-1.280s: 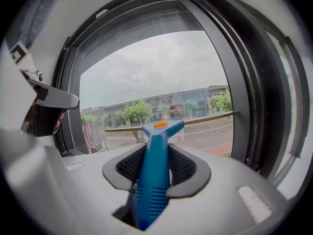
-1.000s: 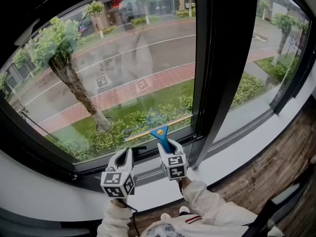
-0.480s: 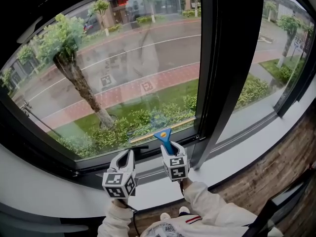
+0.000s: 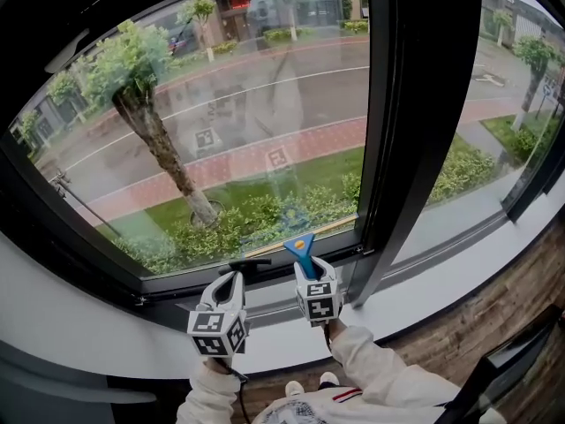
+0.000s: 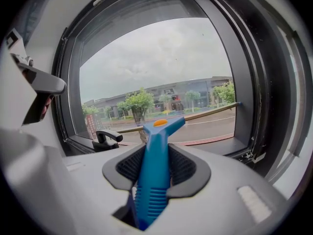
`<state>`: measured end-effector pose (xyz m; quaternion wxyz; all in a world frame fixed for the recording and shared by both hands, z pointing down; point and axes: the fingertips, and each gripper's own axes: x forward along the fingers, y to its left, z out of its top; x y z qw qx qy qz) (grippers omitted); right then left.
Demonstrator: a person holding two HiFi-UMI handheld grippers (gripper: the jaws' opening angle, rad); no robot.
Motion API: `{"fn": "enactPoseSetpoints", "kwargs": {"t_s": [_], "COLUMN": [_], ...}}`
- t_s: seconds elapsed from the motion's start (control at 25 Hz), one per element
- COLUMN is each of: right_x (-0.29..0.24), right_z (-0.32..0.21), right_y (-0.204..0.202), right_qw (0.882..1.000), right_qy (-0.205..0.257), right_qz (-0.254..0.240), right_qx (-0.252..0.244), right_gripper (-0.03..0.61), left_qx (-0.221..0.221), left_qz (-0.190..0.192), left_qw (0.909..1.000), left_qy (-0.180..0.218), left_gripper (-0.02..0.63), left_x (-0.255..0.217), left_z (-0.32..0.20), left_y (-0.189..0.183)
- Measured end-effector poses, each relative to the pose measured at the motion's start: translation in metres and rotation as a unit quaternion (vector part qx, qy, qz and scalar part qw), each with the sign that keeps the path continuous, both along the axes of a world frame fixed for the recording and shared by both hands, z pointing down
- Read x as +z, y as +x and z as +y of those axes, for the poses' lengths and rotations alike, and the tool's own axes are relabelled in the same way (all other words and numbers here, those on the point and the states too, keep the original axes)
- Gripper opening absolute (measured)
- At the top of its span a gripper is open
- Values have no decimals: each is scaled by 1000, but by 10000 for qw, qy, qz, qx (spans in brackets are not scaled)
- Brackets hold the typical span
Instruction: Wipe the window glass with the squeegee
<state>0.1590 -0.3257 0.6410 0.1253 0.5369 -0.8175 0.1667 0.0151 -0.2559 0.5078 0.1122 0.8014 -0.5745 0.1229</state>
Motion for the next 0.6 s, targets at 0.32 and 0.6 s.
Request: {"fn": "enactPoseSetpoints", "kwargs": {"t_s": [0.32, 0.6], "right_x": [-15, -50], "right_z": [0, 8], "right_y": [-1, -10], "right_qw": [9998, 9990], "right_qy": [70, 323], "right_qz": [-182, -309], "right_qx": [41, -12], "right_gripper": [141, 141], "left_qx": [-281, -416], "left_qz": [-75, -60], "left_qw": [9996, 9991], "left_qy": [-35, 76], "left_gripper": [0, 0], "left_x": [8, 9], "left_z": [20, 25], "left_y": [-12, -38]}}
